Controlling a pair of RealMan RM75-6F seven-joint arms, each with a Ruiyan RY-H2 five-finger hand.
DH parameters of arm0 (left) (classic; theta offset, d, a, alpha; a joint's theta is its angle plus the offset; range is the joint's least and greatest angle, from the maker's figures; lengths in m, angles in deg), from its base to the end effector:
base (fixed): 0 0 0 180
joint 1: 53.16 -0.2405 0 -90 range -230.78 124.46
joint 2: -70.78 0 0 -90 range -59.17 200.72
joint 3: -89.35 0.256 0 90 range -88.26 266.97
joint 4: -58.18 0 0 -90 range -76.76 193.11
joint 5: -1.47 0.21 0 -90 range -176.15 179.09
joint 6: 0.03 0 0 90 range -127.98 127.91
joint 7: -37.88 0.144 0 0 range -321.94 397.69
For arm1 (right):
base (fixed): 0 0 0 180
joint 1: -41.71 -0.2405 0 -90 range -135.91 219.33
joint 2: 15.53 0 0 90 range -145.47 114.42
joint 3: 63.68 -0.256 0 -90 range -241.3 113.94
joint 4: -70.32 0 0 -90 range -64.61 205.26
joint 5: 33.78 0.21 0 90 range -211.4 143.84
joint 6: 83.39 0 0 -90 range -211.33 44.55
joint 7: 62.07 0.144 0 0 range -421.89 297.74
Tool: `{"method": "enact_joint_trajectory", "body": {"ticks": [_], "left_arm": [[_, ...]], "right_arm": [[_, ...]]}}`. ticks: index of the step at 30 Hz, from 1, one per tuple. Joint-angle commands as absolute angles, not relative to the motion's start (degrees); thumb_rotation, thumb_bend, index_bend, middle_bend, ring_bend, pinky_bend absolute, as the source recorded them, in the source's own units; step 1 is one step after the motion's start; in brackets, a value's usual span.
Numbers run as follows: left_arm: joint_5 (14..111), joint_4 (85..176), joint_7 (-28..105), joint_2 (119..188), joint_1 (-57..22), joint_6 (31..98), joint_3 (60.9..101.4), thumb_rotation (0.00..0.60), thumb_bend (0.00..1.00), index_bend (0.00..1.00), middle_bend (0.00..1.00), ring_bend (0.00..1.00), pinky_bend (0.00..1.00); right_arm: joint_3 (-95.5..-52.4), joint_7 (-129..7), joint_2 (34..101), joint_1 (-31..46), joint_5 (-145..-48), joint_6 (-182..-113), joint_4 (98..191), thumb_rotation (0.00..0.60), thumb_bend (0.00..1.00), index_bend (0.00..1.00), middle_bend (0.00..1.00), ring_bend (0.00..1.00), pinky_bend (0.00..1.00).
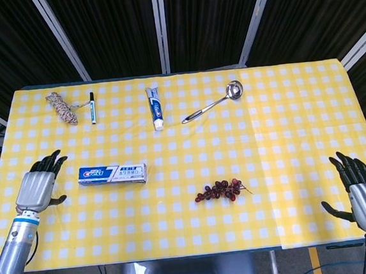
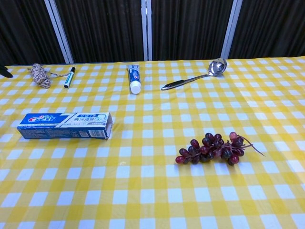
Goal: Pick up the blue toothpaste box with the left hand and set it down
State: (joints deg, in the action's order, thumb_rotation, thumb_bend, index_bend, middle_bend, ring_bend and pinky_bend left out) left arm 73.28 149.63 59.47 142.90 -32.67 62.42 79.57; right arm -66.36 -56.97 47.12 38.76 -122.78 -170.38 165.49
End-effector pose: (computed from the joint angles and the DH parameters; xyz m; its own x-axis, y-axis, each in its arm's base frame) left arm -0.2719 0.2795 0.0885 0.5652 0.1890 0.8030 0.8249 -0.1181 -0.5528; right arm -0.3003 -0.1694 0.1638 0.2928 0.0103 0.9561 -0.9555 -0.0355 0.2930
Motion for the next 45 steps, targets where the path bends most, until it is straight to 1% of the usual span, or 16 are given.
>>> {"method": "enact_joint_trajectory", "body": {"ticks": [1, 9, 12, 19, 30, 33, 35, 37, 40, 43, 45], "left_arm": [[68.2, 148.6, 63.1, 144.0, -28.3, 57.6, 77.9, 0.6, 0.0, 0.13, 0.02, 0.1, 0.18], [61.7, 147.4, 66.9, 146.8, -23.9, 53.3, 77.7, 0.6, 0.01, 0.19, 0.08, 0.14, 0.2], [59.3, 146.8, 68.7, 148.1, -22.4, 52.1, 78.0, 0.6, 0.01, 0.19, 0.09, 0.15, 0.2], [55.1, 145.6, 71.6, 151.0, -19.8, 51.0, 78.8, 0.6, 0.01, 0.2, 0.09, 0.15, 0.2], [50.5, 140.8, 74.2, 157.4, -15.4, 51.2, 80.0, 0.6, 0.03, 0.23, 0.12, 0.17, 0.21], [50.2, 140.1, 74.1, 158.5, -14.9, 51.8, 80.4, 0.6, 0.1, 0.26, 0.14, 0.19, 0.23], [50.3, 139.7, 74.0, 159.0, -14.8, 52.2, 80.6, 0.6, 0.16, 0.3, 0.18, 0.23, 0.27], [50.7, 139.4, 73.8, 159.6, -14.8, 52.9, 80.8, 0.6, 0.27, 0.39, 0.27, 0.3, 0.34], [52.0, 138.5, 73.0, 160.8, -15.1, 55.2, 80.8, 0.6, 0.36, 0.51, 0.38, 0.39, 0.41], [55.4, 137.6, 71.1, 161.8, -15.8, 58.3, 81.1, 0.6, 0.39, 0.56, 0.43, 0.42, 0.43], [56.7, 137.5, 70.3, 161.6, -16.1, 59.0, 81.3, 0.6, 0.39, 0.56, 0.43, 0.43, 0.43]], "right_arm": [[-66.4, -56.7, 47.0, 38.8, -122.7, -170.4, 165.5, 0.6, 0.08, 0.0, 0.0, 0.0, 0.0], [-66.6, -55.7, 46.6, 38.8, -122.5, -170.5, 165.4, 0.6, 0.08, 0.0, 0.0, 0.0, 0.0], [-66.8, -55.1, 46.4, 38.8, -122.3, -170.6, 165.4, 0.6, 0.08, 0.0, 0.0, 0.0, 0.0], [-66.9, -54.1, 46.1, 38.7, -122.1, -170.3, 165.3, 0.6, 0.08, 0.0, 0.0, 0.0, 0.0], [-67.0, -53.4, 45.9, 38.6, -121.7, -169.8, 165.1, 0.6, 0.08, 0.0, 0.0, 0.0, 0.0], [-67.0, -53.3, 45.9, 38.6, -121.6, -169.7, 165.1, 0.6, 0.08, 0.0, 0.0, 0.0, 0.0], [-67.0, -53.2, 45.9, 38.6, -121.6, -169.7, 165.1, 0.6, 0.08, 0.0, 0.0, 0.0, 0.0], [-67.0, -53.2, 45.9, 38.6, -121.6, -169.7, 165.1, 0.6, 0.08, 0.0, 0.0, 0.0, 0.0], [-67.0, -53.1, 45.8, 38.6, -121.6, -169.8, 165.1, 0.6, 0.08, 0.0, 0.0, 0.0, 0.0], [-66.9, -53.1, 45.8, 38.6, -121.7, -169.8, 165.1, 0.6, 0.08, 0.0, 0.0, 0.0, 0.0], [-66.9, -53.2, 45.8, 38.6, -121.7, -169.8, 165.2, 0.6, 0.08, 0.0, 0.0, 0.0, 0.0]]}}
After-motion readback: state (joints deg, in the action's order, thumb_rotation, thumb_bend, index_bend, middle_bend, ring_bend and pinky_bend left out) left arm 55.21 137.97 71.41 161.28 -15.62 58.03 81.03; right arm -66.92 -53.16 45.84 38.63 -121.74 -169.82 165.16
